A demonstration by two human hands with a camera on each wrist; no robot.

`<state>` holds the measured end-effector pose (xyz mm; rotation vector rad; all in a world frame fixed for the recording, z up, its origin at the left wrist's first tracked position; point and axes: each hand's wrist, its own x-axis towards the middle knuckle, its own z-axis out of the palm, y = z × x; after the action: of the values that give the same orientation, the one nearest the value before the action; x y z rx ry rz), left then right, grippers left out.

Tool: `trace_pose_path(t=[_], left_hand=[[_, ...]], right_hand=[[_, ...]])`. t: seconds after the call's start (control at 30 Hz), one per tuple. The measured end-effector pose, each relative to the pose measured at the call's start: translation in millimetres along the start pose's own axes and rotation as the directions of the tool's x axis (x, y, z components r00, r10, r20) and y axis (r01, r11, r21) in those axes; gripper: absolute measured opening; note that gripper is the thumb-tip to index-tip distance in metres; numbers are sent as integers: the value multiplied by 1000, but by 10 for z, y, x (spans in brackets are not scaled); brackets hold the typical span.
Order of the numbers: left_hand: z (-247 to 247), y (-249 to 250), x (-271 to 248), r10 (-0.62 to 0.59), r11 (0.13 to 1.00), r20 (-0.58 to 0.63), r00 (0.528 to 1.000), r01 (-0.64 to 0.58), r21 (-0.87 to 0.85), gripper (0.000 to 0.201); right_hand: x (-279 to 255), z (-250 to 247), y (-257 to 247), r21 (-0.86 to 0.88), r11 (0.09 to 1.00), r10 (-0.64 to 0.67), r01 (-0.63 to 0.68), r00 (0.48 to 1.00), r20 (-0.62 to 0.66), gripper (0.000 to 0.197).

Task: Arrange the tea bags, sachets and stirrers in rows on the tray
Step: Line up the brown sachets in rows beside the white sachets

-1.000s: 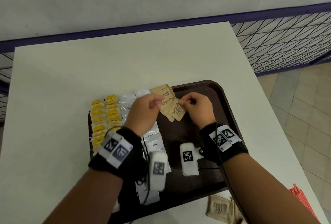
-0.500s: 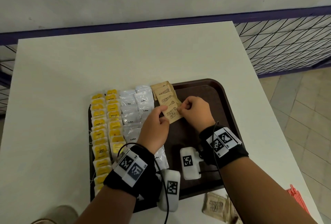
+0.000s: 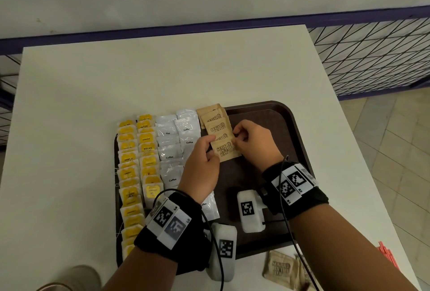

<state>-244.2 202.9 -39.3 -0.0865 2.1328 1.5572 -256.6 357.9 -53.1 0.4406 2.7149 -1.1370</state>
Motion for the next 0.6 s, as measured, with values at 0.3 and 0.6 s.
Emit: trace_pose_path(t=[0.3,0.6], left_hand=[[-11,71,-111,-22,999,53,998,24,-32,43],[-8,91,-113,-30,999,112,993,27,31,44]], right_hand=[[97,48,-81,91,995,-33,50,983,-181,26],[182,169,-139,105,994,10,5,991,-137,18]])
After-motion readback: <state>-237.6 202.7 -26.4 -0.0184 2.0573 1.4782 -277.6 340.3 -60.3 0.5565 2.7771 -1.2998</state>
